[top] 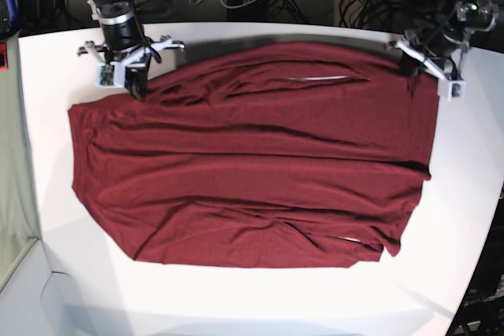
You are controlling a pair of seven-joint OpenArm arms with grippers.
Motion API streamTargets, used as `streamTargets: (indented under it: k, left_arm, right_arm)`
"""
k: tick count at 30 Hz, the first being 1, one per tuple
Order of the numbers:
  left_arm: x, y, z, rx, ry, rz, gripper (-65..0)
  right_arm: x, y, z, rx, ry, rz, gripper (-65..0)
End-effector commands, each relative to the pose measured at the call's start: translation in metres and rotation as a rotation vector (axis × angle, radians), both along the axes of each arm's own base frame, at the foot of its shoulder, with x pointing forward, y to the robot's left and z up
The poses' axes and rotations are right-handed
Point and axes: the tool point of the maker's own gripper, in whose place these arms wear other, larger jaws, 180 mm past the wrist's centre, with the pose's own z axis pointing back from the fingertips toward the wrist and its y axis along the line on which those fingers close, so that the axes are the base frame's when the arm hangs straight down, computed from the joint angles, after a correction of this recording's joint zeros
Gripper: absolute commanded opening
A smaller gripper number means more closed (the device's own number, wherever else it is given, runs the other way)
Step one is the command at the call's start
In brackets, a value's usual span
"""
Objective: Layout the t-shirt on the table in an organized manner, then fold the t-shirt properly
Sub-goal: 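Lift the held collar corners and pull them apart with both grippers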
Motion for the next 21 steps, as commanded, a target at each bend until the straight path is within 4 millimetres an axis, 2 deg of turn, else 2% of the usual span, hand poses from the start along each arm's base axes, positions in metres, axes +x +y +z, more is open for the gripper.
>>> streamTargets:
  k: [1, 7, 11, 15, 21]
  left_arm:
    - [0.005, 0.002, 0.011, 0.014, -0.041, -0.006, -64.9]
    - [0.029, 0.002, 0.036, 0.041, -0.127, -0.017, -64.9]
    - [0.038, 0.019, 0.048, 0.060, -0.170, 0.032, -64.9]
    - [0.040, 0.029, 0.052, 0.071, -0.184, 0.061, -64.9]
    - [0.039, 0.031, 0.051, 0.073, -0.179, 0.066, -64.7]
  right_arm:
    - [0.005, 0.000, 0.015, 0.003, -0.055, 0.000, -65.0]
    - [0.019, -0.002, 0.029, -0.004, -0.105, -0.003, -65.0]
    - [0.027, -0.008, 0.035, -0.012, -0.128, -0.018, -65.0]
    - [0.036, -0.008, 0.041, -0.013, -0.154, -0.017, -65.0]
    - [0.050, -0.008, 0.046, -0.008, -0.184, -0.017, -65.0]
